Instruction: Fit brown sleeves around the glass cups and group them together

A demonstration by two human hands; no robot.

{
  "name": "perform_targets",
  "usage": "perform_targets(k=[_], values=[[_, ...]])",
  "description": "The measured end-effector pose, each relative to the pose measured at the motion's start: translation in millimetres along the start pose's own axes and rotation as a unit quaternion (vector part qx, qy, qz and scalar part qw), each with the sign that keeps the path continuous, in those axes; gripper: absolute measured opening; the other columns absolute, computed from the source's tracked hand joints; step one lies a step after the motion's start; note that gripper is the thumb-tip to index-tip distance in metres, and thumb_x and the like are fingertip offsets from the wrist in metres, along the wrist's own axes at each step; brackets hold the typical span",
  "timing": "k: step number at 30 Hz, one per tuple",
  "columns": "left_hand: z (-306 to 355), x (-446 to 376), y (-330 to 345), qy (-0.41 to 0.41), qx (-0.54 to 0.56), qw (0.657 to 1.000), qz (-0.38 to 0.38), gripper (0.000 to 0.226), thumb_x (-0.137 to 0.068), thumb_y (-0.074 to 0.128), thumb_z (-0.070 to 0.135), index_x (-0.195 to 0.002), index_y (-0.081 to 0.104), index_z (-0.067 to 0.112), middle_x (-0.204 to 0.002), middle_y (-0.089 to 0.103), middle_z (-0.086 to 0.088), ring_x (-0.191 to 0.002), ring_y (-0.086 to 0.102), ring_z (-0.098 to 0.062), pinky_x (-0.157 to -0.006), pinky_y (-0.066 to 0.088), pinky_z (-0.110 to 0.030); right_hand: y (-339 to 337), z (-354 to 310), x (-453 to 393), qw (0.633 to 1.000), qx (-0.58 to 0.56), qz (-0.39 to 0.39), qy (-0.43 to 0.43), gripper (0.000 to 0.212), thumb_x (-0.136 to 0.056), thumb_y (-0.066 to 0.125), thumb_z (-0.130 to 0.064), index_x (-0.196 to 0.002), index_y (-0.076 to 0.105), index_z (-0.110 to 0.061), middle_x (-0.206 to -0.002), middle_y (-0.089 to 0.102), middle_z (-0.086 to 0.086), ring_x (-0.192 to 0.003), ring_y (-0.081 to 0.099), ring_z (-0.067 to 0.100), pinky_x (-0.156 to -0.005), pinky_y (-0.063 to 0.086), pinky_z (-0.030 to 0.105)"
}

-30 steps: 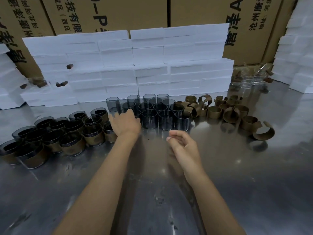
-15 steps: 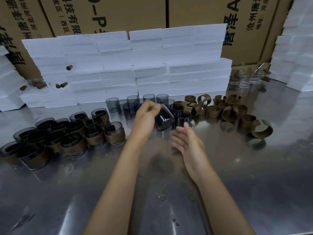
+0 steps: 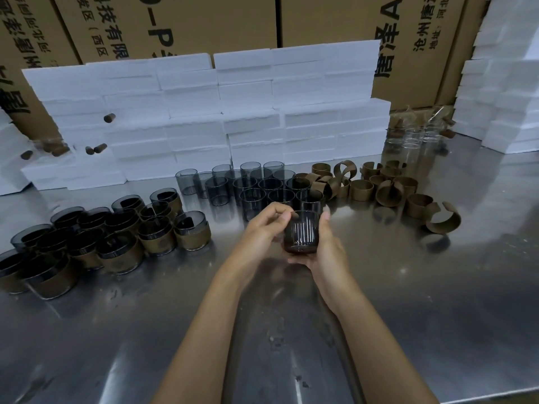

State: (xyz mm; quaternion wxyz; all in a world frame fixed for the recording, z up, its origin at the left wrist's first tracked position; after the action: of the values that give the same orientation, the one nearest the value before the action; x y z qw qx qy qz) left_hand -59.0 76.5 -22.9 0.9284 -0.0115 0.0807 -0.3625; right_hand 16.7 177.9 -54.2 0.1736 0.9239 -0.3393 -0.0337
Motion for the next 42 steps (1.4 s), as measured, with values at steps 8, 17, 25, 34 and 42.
perform_targets(k=[8,17,25,34,42], values=[[-10,-1,-3,-0.038,0.071,0.992,0.095,0.017,-0.107,0.053,0.022,-0.111,0.068,0.016,-0.114,0.070,-0.018,-0.099,0.068,-0.030,-0.085,0.057,-0.045,-3,-2,7,0.997,0.040,0.020,-0.057,0.038,-0.112,0.036,-0.028,-0.119,0.067,-0.007,-0.117,0.072,0.021,-0.113,0.069,0.036,-0.101,0.054,0.055],[-2,8,24,-0.082,0.162,0.983,-0.007,0.061,-0.086,0.066,0.068,-0.115,0.078,0.015,-0.113,0.077,-0.013,-0.101,0.075,-0.022,-0.084,0.061,-0.034,2,1,5,0.994,0.080,-0.059,-0.034,0.095,-0.059,0.065,-0.094,-0.130,0.067,-0.030,-0.122,0.075,-0.002,-0.116,0.070,0.017,-0.106,0.051,0.044],[-11,0,17,-0.049,0.085,0.993,0.073,0.036,-0.096,0.062,0.052,-0.103,0.077,0.020,-0.084,0.075,0.007,-0.072,0.069,-0.003,-0.062,0.051,-0.018,2,4,4,0.994,0.083,-0.029,-0.059,0.081,-0.082,0.040,-0.082,-0.134,0.064,-0.025,-0.122,0.073,0.006,-0.113,0.071,0.021,-0.101,0.056,0.048],[-14,1,1,-0.070,0.053,0.979,0.183,0.030,-0.106,0.053,0.042,-0.102,0.068,0.016,-0.108,0.075,-0.013,-0.104,0.072,-0.033,-0.096,0.056,-0.057,-4,8,-1,0.988,0.134,-0.005,-0.078,0.034,-0.112,0.037,-0.025,-0.131,0.065,-0.023,-0.124,0.071,0.005,-0.118,0.067,0.022,-0.107,0.051,0.050],[-1,7,26,-0.057,0.058,0.997,0.012,0.039,-0.092,0.044,0.074,-0.094,0.078,0.054,-0.103,0.077,0.021,-0.096,0.072,0.007,-0.081,0.057,-0.015,3,2,7,0.991,0.113,-0.054,-0.046,0.088,-0.061,0.070,-0.088,-0.135,0.059,-0.039,-0.125,0.071,-0.011,-0.117,0.067,0.007,-0.107,0.052,0.042]])
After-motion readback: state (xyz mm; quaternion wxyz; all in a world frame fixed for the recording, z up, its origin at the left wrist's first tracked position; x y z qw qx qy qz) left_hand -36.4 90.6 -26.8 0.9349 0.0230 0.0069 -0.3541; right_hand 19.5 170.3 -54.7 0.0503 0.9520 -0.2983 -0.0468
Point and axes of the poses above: each hand's wrist, its own x-axis away from the middle knuckle, its own y-axis out of the palm, z = x × y, the point moved 4 cm from there along -x, towards the middle knuckle
